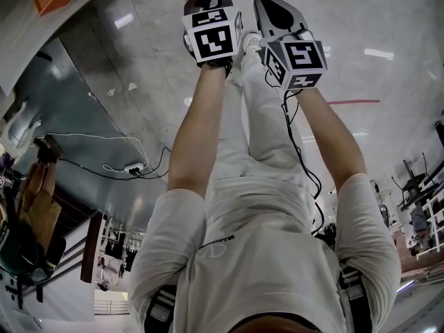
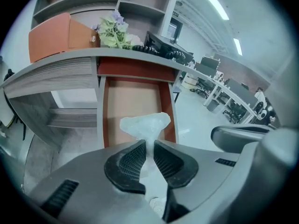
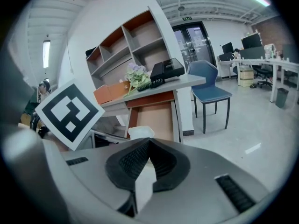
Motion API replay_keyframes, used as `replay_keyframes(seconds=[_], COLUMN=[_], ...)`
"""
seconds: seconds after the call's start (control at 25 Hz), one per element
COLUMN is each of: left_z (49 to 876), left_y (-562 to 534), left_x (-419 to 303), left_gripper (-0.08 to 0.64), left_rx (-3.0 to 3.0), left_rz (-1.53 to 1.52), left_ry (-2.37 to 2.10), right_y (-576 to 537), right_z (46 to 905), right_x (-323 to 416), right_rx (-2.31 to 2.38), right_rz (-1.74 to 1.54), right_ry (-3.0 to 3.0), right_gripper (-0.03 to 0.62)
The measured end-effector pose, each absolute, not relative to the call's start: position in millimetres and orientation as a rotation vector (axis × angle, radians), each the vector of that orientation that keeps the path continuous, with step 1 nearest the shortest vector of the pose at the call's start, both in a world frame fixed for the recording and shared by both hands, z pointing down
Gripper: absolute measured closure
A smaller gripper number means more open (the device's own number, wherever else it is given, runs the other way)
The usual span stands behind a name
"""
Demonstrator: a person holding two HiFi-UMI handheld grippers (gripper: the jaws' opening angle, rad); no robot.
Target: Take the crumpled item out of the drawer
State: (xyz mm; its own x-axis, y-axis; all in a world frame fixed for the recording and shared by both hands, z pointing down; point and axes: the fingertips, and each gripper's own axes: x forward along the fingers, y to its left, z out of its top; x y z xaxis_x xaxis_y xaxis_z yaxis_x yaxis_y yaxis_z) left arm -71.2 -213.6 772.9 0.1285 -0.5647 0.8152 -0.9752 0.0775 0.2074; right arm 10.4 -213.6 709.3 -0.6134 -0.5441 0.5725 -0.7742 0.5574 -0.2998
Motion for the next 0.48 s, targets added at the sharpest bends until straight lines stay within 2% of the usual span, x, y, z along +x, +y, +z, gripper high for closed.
replay_keyframes(seconds=[0.48], left_z=[680], left_y=[-198], left_x=[-84], left_gripper=[0.503], left_rx=[1.672], left_rz=[0.559], left_ry=[-1.569], right_y=[-204], right_z=[628], right_x=[6], right_rx=[1.082], right_rz=[0.655], right_ry=[-2.417], right_gripper=[0.591])
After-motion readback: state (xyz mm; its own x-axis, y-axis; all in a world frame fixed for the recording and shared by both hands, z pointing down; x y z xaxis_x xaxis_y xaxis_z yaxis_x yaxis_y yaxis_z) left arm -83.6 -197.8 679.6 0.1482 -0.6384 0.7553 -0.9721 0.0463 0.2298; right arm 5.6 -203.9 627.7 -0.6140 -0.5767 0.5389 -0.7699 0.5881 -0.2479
